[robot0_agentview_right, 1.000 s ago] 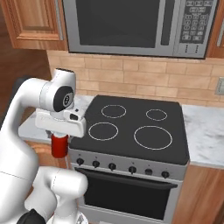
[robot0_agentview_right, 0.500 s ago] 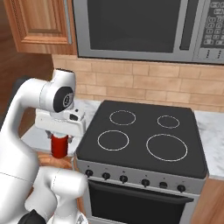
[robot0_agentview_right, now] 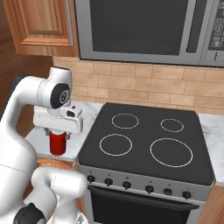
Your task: Four empty soda cans are scattered around the kitchen. Gather all the cans and cluster them next to the stove for recycling.
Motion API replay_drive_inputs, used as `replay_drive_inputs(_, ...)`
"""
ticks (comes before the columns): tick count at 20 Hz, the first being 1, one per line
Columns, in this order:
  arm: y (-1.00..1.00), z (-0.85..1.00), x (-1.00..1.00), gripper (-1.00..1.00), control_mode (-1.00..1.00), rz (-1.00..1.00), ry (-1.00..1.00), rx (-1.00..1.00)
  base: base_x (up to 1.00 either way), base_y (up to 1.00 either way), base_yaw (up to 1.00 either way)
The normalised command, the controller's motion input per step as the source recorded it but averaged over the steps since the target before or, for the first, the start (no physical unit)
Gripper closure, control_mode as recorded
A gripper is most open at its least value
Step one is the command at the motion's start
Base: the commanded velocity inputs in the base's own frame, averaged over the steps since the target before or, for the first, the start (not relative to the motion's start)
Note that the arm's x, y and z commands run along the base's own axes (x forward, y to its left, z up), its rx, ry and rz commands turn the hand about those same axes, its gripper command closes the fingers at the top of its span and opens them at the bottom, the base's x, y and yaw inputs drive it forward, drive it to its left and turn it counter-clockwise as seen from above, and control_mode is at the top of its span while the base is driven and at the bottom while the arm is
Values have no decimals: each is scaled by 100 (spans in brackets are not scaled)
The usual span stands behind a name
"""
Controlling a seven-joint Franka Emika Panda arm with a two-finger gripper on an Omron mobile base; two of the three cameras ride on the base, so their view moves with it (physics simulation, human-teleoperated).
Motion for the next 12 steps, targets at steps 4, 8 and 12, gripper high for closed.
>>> replay_drive_inputs(4,22,0,22,100,-100,0,0,-3,0,0,0)
replay_drive_inputs(8,28,-3,29,100,-100,0,-1,-3,0,0,0)
replay_drive_inputs(12,24,0,28,100,-100,0,-5,-2,0,0,0)
